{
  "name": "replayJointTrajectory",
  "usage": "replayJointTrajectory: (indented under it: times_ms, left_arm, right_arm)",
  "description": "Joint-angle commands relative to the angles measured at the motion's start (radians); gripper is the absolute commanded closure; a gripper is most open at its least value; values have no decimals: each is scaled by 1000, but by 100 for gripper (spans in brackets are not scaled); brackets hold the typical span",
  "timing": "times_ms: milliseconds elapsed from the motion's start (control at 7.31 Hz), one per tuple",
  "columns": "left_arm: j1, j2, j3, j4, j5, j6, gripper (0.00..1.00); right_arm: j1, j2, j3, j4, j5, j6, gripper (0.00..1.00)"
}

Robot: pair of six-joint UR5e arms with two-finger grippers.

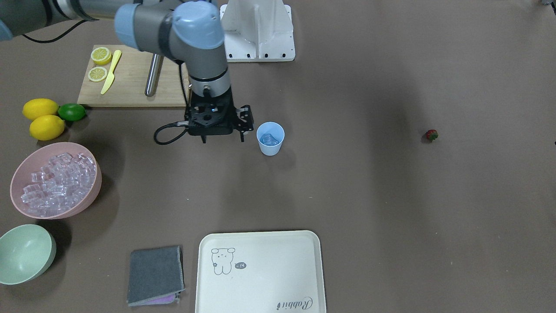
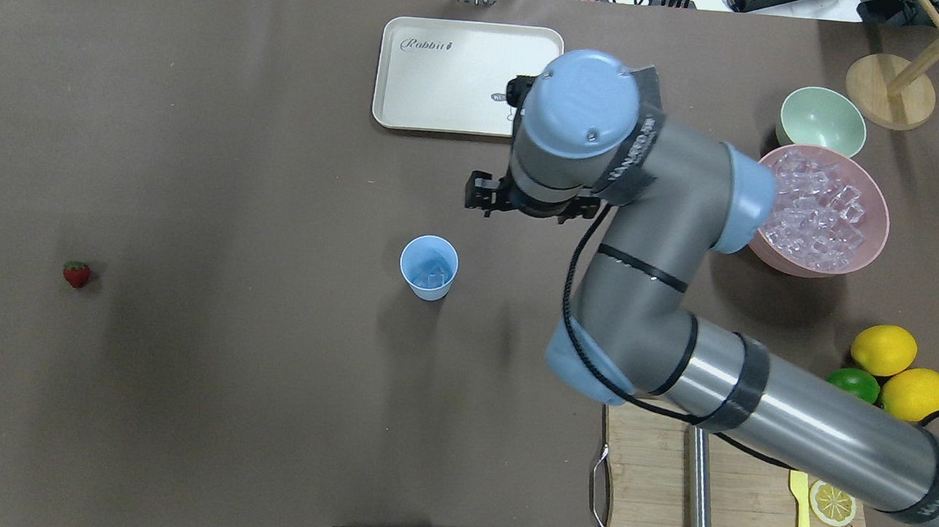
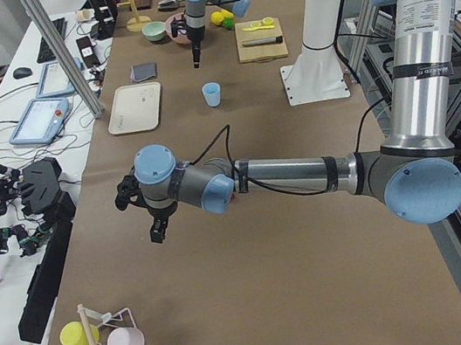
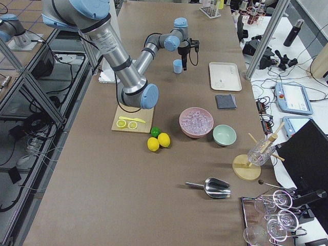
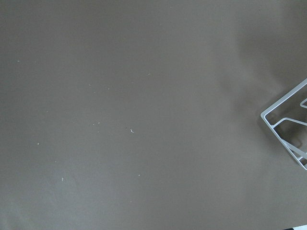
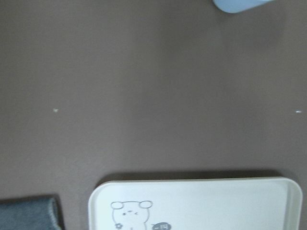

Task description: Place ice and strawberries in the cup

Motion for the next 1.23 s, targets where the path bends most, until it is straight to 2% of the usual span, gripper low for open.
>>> replayJointTrajectory:
  times_ms: [0, 274, 547, 684, 958, 1094]
  left_arm:
    - [48, -19, -17, -2, -2, -78, 2]
    - [90, -15, -75, -8, 1, -152, 2]
    - [154, -10, -112, -10, 6, -183, 2]
    - [183, -10, -111, -20, 12, -204, 2]
    - [282, 16, -112, -37, 114, -241, 2]
    - [316, 20, -117, -39, 130, -293, 2]
  right_arm:
    - [233, -164, 44, 3, 219, -316, 1]
    - [443, -283, 43, 5, 396, -566, 1]
    - [661, -450, 34, 3, 537, -932, 1]
    - [727, -509, 37, 2, 568, -1028, 1]
    - [789, -575, 43, 2, 572, -1127, 1]
    - [812, -598, 40, 2, 572, -1170, 1]
